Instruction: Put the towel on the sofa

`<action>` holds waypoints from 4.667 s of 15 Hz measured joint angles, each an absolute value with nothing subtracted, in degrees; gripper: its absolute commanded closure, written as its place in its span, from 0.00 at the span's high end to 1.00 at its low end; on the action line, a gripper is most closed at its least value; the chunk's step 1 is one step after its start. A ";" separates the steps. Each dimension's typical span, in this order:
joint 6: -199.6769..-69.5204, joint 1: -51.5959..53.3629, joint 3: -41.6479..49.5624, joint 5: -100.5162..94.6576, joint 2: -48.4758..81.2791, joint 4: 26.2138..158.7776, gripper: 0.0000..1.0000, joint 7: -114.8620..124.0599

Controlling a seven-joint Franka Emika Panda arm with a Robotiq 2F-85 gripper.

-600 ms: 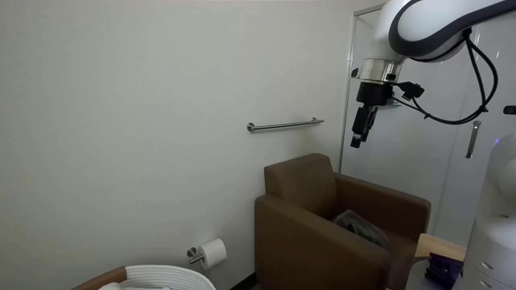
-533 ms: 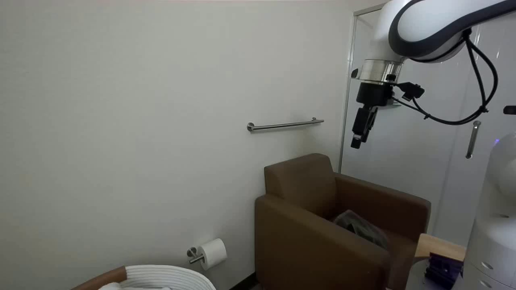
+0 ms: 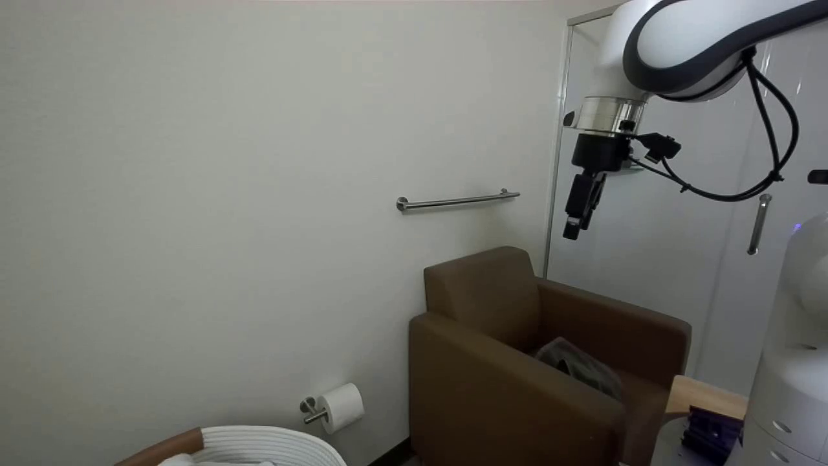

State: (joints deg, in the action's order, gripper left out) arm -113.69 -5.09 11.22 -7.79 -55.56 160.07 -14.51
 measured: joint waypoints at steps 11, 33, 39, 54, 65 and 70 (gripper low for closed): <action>-113.69 -5.09 11.22 -7.79 -55.56 160.06 1.00 -14.51; -122.75 5.31 -2.82 -5.68 -53.48 159.26 1.00 -7.32; -140.76 7.36 -20.76 -5.94 -37.93 153.66 1.00 6.99; -139.81 20.38 -24.87 -9.86 17.86 114.32 1.00 0.66; -139.90 33.95 -14.93 -24.01 27.00 106.86 1.00 8.42; -139.90 40.78 -7.33 -29.77 36.84 100.08 1.00 13.90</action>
